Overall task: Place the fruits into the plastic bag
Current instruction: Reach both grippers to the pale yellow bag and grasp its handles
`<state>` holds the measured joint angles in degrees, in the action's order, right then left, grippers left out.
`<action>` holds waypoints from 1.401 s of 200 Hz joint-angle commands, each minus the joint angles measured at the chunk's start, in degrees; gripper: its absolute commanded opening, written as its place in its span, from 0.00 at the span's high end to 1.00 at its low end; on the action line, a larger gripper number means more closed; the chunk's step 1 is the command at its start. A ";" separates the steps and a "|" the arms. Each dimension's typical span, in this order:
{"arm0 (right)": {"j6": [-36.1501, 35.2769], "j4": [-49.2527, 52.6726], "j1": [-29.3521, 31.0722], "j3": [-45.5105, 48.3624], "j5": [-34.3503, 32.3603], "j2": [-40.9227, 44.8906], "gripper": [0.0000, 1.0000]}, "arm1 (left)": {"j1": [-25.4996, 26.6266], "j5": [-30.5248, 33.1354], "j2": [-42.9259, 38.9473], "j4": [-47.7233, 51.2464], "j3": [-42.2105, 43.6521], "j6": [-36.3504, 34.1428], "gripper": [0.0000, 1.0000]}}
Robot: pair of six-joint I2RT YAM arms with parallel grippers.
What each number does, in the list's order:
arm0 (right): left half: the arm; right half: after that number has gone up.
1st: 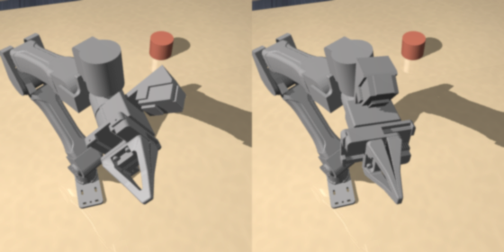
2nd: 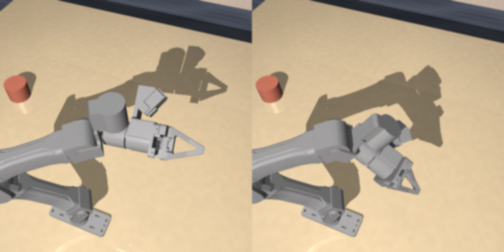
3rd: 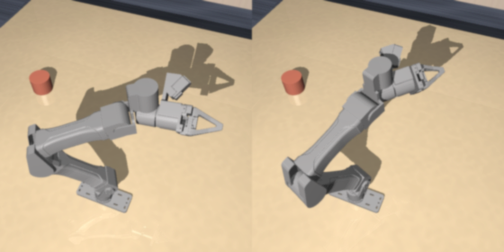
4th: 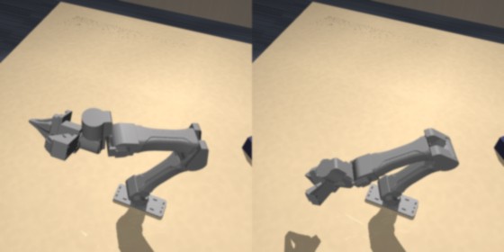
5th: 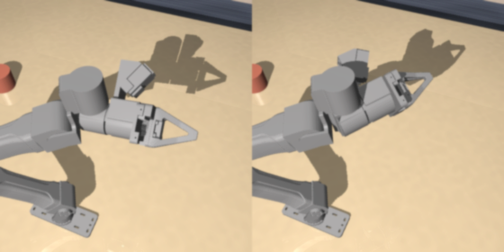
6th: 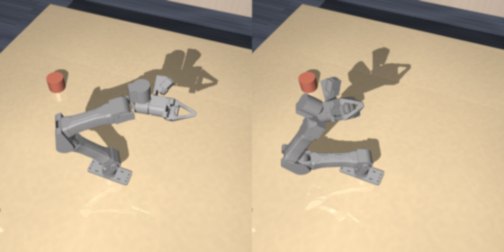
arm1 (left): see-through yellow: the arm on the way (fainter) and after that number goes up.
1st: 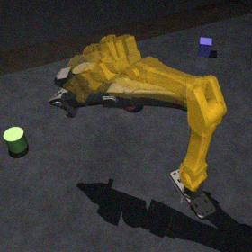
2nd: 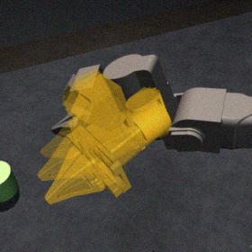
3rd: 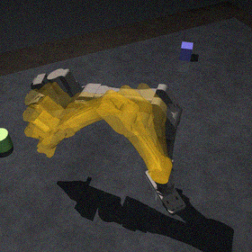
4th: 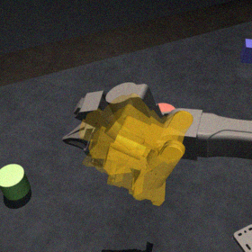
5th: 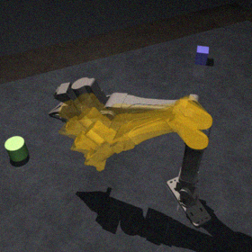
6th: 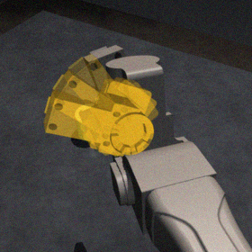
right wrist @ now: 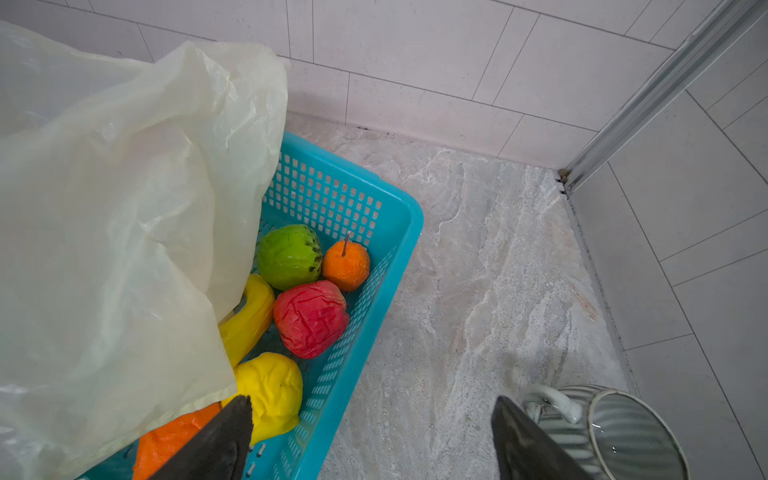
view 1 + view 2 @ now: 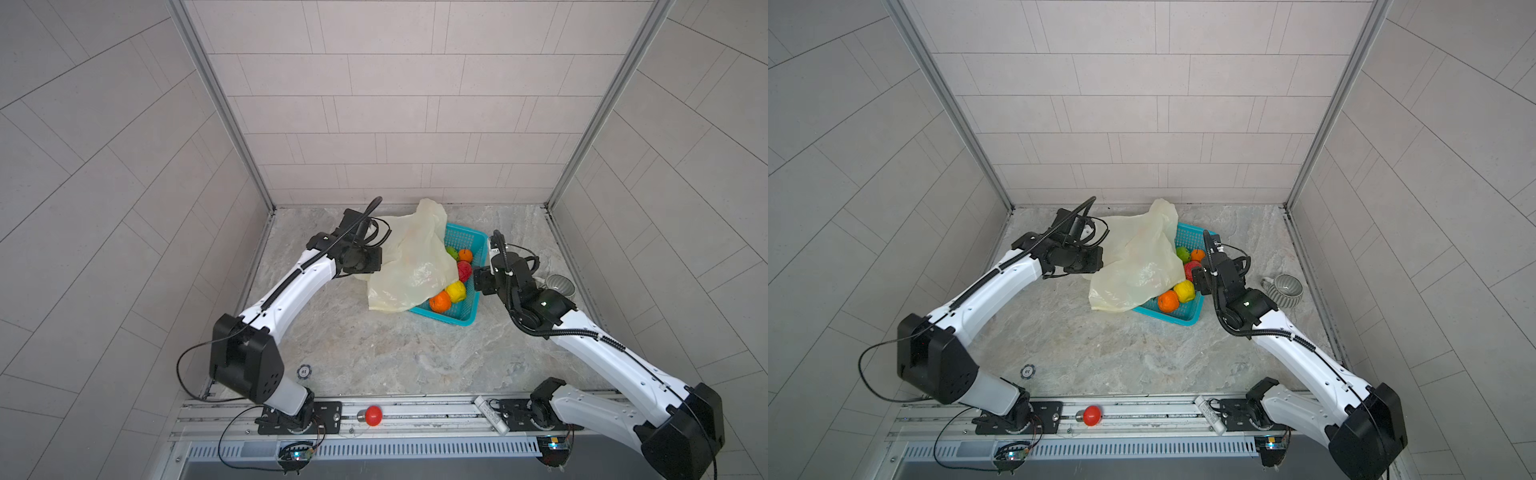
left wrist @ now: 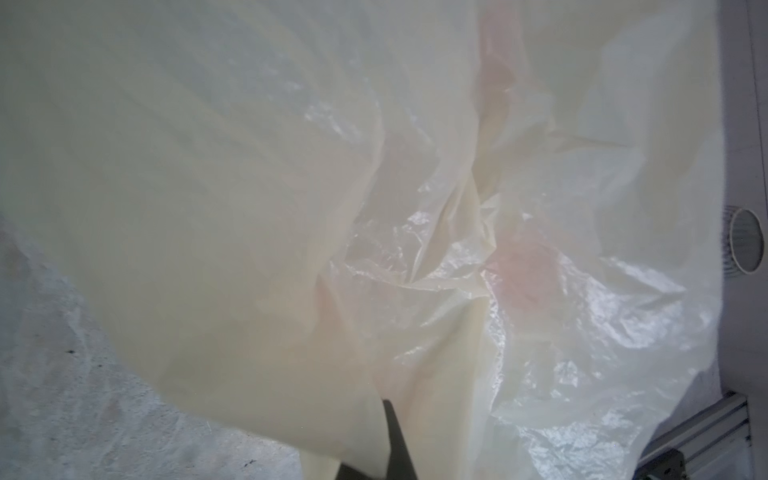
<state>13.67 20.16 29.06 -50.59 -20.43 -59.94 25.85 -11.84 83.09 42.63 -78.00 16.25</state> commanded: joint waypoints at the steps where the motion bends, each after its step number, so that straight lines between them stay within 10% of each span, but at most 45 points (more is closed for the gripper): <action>1: 2.36 3.44 -1.81 -4.25 3.92 1.71 0.11 | 2.94 5.71 -9.93 -1.35 3.47 -19.23 1.00; 51: 2.29 4.54 -5.68 -12.34 19.32 1.93 0.11 | 3.16 2.07 -31.41 -23.51 19.18 -30.42 1.00; 146: -5.28 -3.83 -5.21 -16.92 54.21 3.53 0.11 | 2.11 -15.21 -33.52 -7.65 11.41 -42.35 1.00; 280: -12.73 4.85 6.85 -27.12 62.34 -5.14 0.20 | 1.90 -18.31 -33.38 -3.65 10.36 -46.99 1.00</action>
<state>3.42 22.22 32.99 -79.72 41.36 -67.51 28.14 -29.43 49.67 38.17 -66.11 -29.41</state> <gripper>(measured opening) 0.807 0.046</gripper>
